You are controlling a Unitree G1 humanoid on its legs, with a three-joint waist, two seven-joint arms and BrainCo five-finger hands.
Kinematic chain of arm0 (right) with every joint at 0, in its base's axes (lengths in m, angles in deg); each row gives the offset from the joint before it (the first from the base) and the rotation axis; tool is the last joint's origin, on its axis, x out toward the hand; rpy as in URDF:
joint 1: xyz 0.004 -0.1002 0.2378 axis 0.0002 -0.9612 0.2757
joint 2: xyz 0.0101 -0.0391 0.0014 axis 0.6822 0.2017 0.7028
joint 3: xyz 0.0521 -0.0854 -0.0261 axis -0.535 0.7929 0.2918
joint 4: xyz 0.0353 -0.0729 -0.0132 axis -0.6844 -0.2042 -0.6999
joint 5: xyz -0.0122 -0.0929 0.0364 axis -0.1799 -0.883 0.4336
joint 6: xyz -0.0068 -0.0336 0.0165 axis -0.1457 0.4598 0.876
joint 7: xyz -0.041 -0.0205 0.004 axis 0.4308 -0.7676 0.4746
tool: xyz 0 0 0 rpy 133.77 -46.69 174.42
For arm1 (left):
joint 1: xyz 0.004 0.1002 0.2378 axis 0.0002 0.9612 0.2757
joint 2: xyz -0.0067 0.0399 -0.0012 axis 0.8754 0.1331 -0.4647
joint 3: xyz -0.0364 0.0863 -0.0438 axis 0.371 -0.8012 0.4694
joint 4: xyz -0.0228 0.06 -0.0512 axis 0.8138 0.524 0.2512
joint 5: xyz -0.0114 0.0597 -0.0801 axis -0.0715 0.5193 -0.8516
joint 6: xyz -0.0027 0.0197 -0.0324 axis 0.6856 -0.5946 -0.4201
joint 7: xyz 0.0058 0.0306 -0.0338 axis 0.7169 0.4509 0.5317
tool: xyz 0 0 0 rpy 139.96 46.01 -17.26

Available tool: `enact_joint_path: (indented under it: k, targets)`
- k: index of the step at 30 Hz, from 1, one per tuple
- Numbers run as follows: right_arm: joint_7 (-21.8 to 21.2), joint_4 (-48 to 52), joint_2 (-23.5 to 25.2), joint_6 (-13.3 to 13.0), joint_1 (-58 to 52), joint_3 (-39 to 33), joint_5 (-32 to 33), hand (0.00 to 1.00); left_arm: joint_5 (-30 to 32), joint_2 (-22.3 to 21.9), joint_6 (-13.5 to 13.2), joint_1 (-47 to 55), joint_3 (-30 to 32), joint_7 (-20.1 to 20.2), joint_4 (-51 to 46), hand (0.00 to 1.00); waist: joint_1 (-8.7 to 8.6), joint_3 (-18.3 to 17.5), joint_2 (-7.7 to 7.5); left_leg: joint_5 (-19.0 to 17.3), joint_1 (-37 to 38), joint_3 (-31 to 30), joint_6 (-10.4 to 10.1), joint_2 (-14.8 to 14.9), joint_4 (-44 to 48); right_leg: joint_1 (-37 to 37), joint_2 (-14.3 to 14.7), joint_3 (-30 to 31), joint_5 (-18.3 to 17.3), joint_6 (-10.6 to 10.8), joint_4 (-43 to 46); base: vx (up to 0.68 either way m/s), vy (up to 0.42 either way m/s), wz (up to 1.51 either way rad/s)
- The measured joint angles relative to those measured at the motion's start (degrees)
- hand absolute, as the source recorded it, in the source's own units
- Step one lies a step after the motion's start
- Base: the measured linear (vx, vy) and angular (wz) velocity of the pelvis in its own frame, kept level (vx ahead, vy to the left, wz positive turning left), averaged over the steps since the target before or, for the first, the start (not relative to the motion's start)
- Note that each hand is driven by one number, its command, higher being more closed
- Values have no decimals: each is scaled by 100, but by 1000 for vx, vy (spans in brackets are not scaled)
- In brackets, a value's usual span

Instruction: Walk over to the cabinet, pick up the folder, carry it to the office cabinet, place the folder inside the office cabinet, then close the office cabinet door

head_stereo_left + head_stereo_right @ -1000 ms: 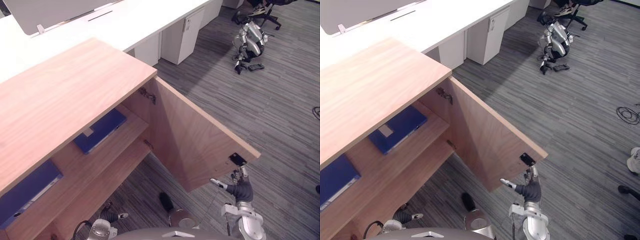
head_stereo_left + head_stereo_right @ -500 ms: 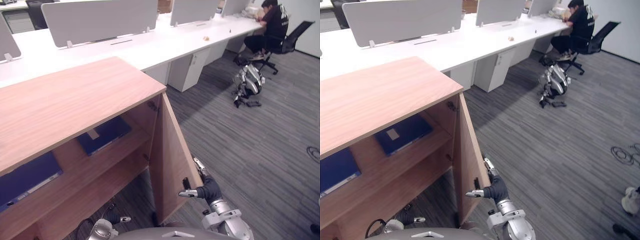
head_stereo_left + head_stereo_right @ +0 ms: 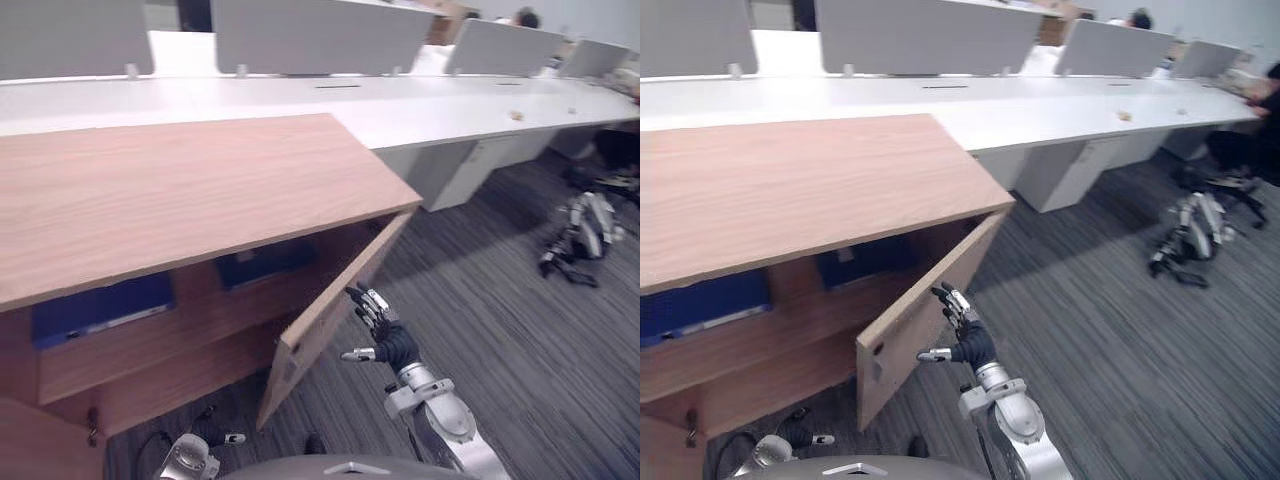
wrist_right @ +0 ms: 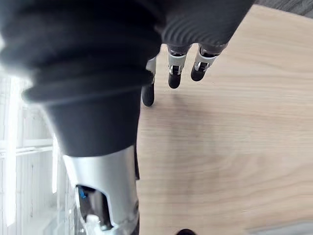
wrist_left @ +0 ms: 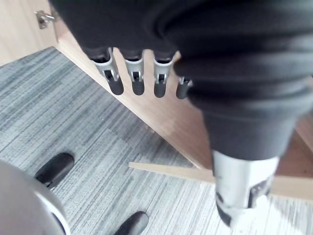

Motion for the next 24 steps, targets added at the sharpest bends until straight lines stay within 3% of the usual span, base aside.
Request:
enact_joint_path:
  k: [3, 9, 19, 24]
  targets:
    - [18, -592, 42, 13, 306, -64, 61, 0, -10, -33, -1, 12, 238, -26, -40, 0, 59, 141, 191, 43, -92, -391, 37, -48, -1, 128, -101, -368, -80, 28, -7, 33, 10, 63]
    - [299, -1205, 268, -4, 823, -400, 151, 0, -126, -8, 1, 62, 517, -129, -51, 0, 143, 237, 319, 177, -324, -870, 44, -81, -35, 146, -170, -843, -150, 84, -6, -4, -12, 44]
    - [866, -2122, 453, 15, 1677, -630, -140, 0, -424, -20, -3, 132, 697, -255, -149, 0, 249, 287, 341, 525, -467, -1395, 19, -77, -326, 152, -177, -1336, -178, 109, -1, -49, -22, 27]
    - [911, -2432, 453, 41, 1974, -814, -492, 0, -662, -31, -4, 179, 758, -318, -259, 0, 291, 348, 368, 618, -561, -1602, 2, -77, -355, 159, -182, -1525, -202, 121, 11, -48, -13, 23]
